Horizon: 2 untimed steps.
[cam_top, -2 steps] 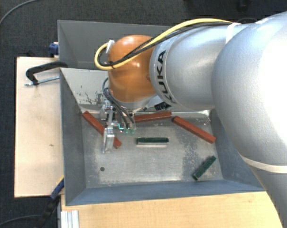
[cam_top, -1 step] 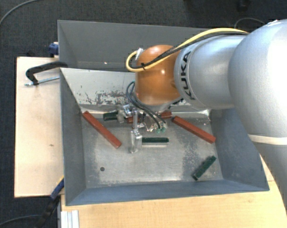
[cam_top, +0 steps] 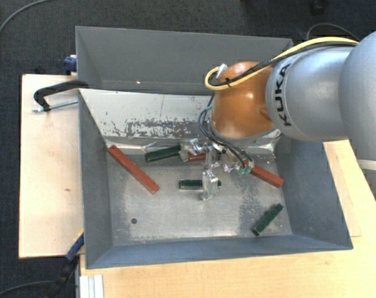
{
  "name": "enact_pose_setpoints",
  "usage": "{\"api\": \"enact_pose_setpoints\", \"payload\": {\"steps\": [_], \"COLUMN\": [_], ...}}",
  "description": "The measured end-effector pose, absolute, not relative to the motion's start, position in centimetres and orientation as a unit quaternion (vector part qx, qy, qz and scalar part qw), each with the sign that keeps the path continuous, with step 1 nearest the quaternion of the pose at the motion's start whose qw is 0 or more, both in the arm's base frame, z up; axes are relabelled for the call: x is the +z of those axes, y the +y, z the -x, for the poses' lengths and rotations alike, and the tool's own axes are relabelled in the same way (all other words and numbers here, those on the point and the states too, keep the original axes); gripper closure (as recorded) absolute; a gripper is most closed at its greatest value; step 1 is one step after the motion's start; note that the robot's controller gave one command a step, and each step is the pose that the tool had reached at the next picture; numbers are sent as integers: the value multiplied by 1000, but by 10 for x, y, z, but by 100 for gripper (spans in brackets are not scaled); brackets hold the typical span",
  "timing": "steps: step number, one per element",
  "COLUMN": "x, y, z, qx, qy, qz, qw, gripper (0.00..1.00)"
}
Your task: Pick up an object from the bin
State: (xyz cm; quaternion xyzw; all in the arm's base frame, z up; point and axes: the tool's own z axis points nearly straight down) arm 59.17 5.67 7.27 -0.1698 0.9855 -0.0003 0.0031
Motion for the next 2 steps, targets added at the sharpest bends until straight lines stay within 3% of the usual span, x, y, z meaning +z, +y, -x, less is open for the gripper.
{"api": "enact_pose_setpoints", "payload": {"steps": [1,2], "x": [71,228], "y": [60,43], "z": [-590,-595], "qx": [1,-1], "qy": [985,981], "qz": [171,193], "qw": [1,8], "gripper": [100,100]}}
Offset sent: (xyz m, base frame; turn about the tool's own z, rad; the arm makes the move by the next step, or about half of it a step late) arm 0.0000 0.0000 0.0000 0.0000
